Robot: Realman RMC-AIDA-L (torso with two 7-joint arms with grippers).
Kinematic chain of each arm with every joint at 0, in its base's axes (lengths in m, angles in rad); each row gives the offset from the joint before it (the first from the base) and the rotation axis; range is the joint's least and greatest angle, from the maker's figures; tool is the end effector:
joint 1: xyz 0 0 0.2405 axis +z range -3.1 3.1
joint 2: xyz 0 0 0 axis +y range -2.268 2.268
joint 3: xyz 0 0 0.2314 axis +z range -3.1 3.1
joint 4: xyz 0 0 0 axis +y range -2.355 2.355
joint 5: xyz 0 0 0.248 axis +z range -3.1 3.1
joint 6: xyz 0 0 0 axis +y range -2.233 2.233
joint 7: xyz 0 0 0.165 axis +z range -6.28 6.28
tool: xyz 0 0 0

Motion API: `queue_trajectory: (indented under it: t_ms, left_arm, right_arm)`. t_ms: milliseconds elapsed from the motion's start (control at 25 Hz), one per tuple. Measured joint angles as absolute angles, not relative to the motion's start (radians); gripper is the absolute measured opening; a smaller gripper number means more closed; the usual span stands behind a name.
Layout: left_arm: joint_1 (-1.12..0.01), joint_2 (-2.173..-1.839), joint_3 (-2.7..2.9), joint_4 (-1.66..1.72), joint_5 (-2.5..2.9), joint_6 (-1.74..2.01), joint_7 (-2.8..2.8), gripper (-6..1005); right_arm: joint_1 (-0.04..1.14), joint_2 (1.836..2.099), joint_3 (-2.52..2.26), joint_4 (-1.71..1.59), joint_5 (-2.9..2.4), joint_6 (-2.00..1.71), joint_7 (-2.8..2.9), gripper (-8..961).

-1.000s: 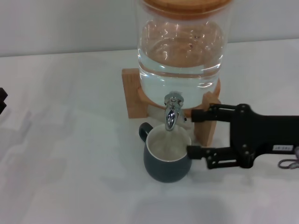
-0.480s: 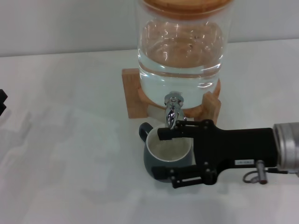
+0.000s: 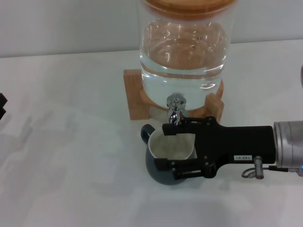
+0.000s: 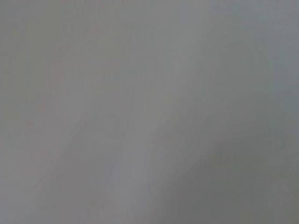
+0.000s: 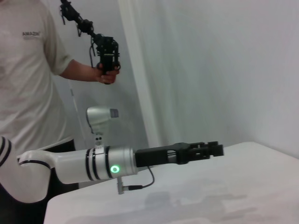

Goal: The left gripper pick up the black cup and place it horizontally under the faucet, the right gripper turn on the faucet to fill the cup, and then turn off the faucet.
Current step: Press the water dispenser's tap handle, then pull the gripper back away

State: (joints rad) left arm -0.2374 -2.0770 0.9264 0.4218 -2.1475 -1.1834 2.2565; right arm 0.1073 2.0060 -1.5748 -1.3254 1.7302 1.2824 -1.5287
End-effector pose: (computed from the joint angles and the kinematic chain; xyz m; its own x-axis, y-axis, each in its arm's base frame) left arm -0.3614 0.3336 0.0247 0.5664 0.1134 0.8163 0.7925 -0.3469 -0.5017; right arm 0.1541 0.3098 -0.0197 0.8111 -0.1932 -0.5520 -0.3015 -0.9469 -0.1115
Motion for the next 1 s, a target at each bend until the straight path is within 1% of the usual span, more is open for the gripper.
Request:
queue_trajectory:
  t_ms: [360,720,1000]
  left_arm:
    - [-0.235,-2.077,0.926,0.422,-2.148,-1.19,2.257,591]
    - [-0.241,-2.077,0.925,0.422,-2.148,-1.19,2.257,591]
    - [-0.238,-2.077,0.925,0.42,-2.148,-1.19,2.257,591]
  right_arm:
    - [0.088,2.004,-1.53,-1.334,1.712,1.291,-1.529,826]
    - [0.098,2.005,-1.5,-1.323,1.707,1.287,-1.526,825]
    - [0.145,2.004,-1.477,-1.254,1.713,1.302,-1.518,825]
